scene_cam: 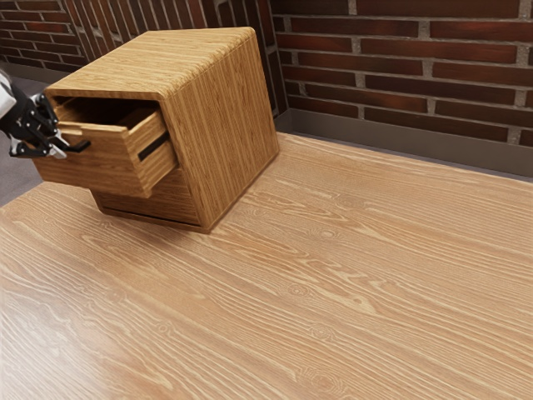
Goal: Pull the drawer handle with one arm to open the drawer
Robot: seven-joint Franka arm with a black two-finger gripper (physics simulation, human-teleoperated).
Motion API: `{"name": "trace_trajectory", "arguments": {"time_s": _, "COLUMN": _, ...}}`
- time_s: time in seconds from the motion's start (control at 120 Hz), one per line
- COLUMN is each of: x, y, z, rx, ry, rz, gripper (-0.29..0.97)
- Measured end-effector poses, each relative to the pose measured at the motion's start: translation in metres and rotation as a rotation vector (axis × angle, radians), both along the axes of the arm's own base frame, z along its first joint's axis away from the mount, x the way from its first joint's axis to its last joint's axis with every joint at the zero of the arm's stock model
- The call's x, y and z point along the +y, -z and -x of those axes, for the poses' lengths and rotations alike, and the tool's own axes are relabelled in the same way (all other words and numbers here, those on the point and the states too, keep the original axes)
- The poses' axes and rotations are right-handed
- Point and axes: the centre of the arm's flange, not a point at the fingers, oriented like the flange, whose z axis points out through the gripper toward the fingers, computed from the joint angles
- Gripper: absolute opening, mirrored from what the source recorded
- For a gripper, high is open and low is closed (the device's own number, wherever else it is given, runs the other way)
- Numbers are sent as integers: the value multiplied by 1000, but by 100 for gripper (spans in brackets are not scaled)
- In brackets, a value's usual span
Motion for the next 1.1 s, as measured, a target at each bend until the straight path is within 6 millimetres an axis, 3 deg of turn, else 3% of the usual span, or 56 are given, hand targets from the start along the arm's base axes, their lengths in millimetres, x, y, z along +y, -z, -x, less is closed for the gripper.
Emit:
{"name": "trace_trajectory", "arguments": {"time_s": 0.667, "x": -7, "y": 2, "z": 34, "rx": 21, "ry": 22, "rz": 7, "gripper": 4}}
{"name": "trace_trajectory", "arguments": {"time_s": 0.933, "x": 9, "y": -5, "z": 76, "rx": -3, "ry": -11, "rz": 14, "gripper": 3}}
{"name": "trace_trajectory", "arguments": {"time_s": 1.1, "x": 12, "y": -2, "z": 88, "rx": -1, "ry": -13, "rz": 19, "gripper": 3}}
